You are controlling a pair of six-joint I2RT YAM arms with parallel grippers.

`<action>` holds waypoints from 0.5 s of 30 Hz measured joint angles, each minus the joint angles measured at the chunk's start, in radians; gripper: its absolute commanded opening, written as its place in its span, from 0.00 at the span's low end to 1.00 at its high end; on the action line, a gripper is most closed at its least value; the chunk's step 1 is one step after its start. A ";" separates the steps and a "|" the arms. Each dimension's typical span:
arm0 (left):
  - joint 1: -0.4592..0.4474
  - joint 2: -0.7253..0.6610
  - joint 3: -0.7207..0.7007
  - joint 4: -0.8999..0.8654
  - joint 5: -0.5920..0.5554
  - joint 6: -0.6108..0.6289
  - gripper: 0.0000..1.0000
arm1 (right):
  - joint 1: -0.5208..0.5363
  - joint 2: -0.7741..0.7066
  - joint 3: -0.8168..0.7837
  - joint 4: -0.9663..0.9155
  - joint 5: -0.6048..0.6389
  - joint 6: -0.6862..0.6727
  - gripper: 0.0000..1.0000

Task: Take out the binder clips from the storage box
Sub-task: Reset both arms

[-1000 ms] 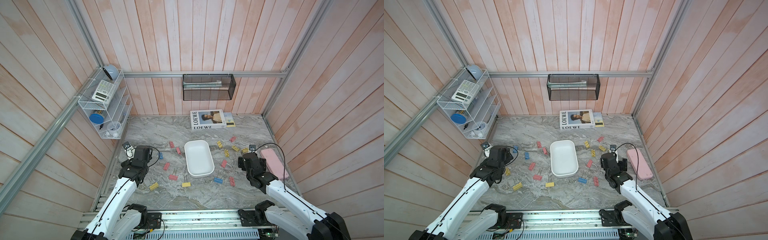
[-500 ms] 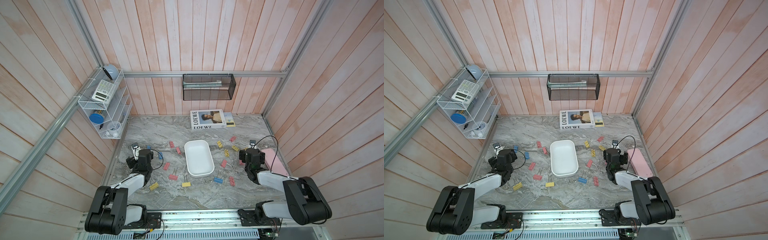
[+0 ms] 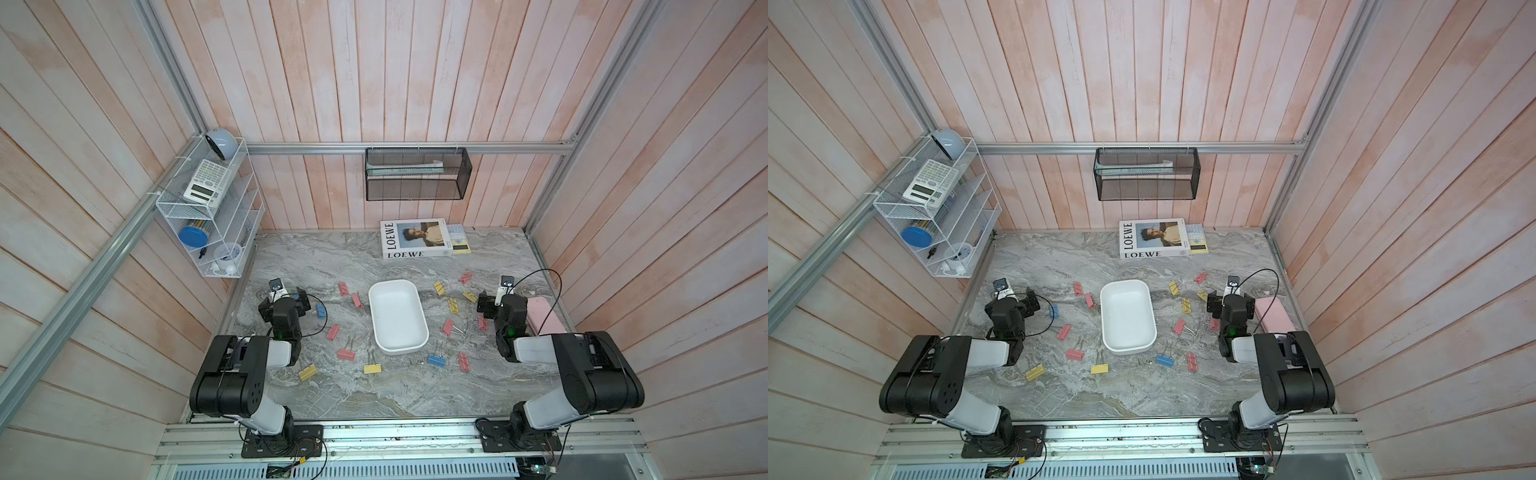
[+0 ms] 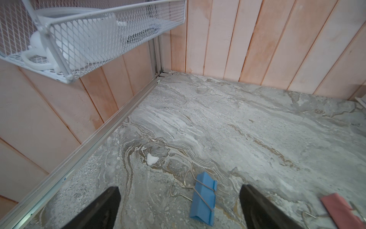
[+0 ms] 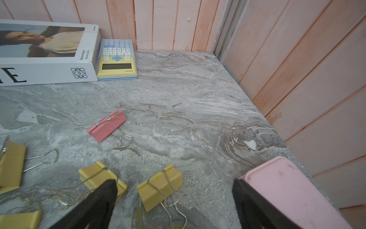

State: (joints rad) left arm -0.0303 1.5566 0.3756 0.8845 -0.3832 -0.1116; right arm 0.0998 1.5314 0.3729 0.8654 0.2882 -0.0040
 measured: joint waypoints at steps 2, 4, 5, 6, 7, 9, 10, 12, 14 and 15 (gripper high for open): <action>0.002 0.000 0.000 0.013 0.010 0.000 1.00 | -0.002 0.000 0.000 0.007 -0.008 0.000 0.98; 0.002 0.000 0.000 0.020 0.014 0.000 1.00 | -0.003 0.000 0.000 0.011 -0.013 0.000 0.98; 0.002 0.000 0.000 0.022 0.016 0.000 1.00 | -0.003 0.000 0.000 0.014 -0.015 0.000 0.98; 0.002 0.000 0.000 0.024 0.017 0.001 1.00 | -0.003 0.000 0.000 0.016 -0.018 0.000 0.98; 0.002 0.000 0.000 0.024 0.018 0.003 1.00 | -0.003 0.000 0.000 0.017 -0.018 0.000 0.98; 0.002 0.000 0.000 0.028 0.019 0.005 1.00 | -0.003 0.000 0.000 0.018 -0.021 0.000 0.98; 0.002 0.000 0.000 0.029 0.020 0.006 1.00 | -0.003 0.000 0.000 0.018 -0.021 0.000 0.98; 0.002 0.000 0.000 0.030 0.020 0.008 1.00 | -0.003 0.000 0.000 0.018 -0.021 0.000 0.98; 0.002 0.000 0.000 0.030 0.020 0.011 1.00 | -0.003 0.000 0.000 0.018 -0.022 0.000 0.98; 0.001 0.000 0.000 0.030 0.020 0.014 1.00 | -0.003 0.000 0.000 0.018 -0.022 0.000 0.98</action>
State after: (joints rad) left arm -0.0296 1.5566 0.3756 0.9146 -0.3630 -0.0978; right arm 0.0963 1.5314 0.3729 0.8833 0.2665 -0.0040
